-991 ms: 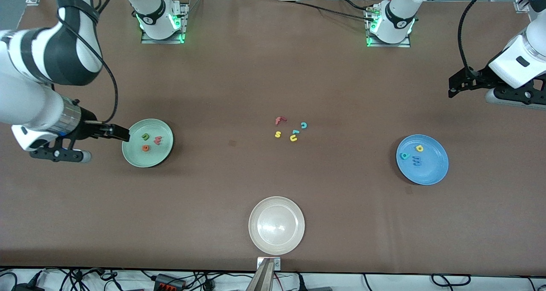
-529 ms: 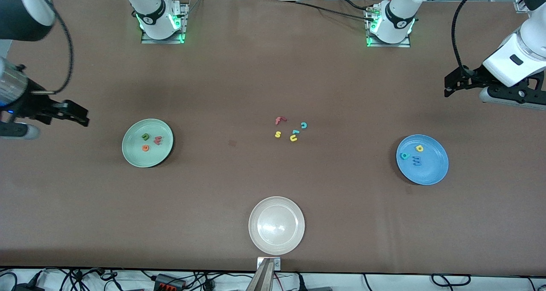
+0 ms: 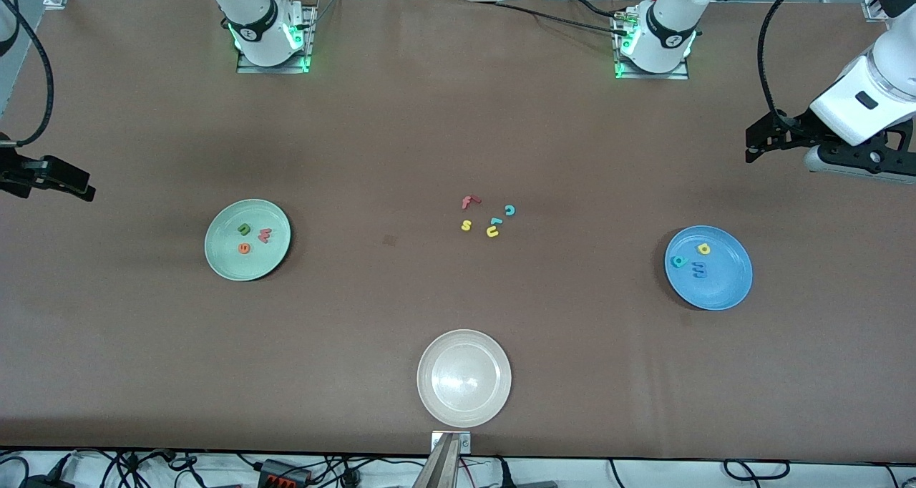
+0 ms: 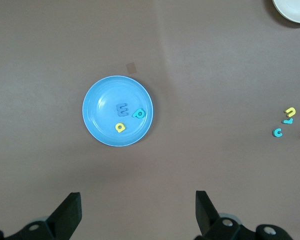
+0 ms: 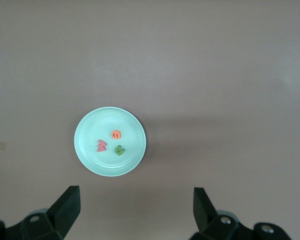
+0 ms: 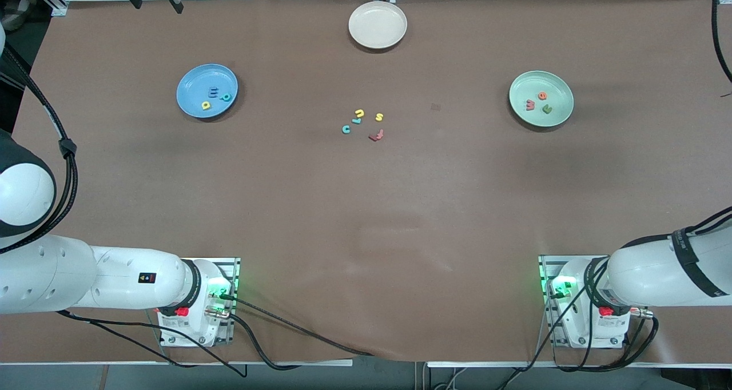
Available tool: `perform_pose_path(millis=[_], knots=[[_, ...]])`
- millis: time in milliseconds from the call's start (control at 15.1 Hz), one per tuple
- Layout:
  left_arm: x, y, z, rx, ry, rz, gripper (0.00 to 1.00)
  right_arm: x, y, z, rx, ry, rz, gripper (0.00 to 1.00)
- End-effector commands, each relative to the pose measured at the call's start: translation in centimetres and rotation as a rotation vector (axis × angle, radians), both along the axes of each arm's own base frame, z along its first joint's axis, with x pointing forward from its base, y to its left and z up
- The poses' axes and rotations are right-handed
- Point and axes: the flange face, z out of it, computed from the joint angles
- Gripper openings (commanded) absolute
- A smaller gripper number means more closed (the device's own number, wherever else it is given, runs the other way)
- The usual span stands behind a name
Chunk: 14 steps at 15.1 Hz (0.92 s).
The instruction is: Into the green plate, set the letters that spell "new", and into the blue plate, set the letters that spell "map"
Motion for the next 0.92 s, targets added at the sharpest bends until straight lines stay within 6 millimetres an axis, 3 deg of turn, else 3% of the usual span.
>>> perform_pose_path(millis=[0, 198, 529, 859], knots=[[0.2, 0.0, 0.5, -0.014, 0.003, -0.014, 1.0, -2.9, 0.0, 0.5, 0.004, 0.012, 0.011, 1.0], [0.2, -0.1, 0.6, -0.015, 0.002, -0.014, 1.0, -4.9, 0.1, -0.1, 0.016, 0.01, 0.008, 1.0], [0.2, -0.1, 0.6, -0.015, 0.002, -0.013, 1.0, -5.0, 1.2, -1.0, 0.011, 0.021, 0.032, 1.0], [0.2, -0.1, 0.6, -0.016, 0.003, -0.013, 1.0, -4.2, 2.7, 0.1, 0.006, -0.032, 0.058, 1.0]])
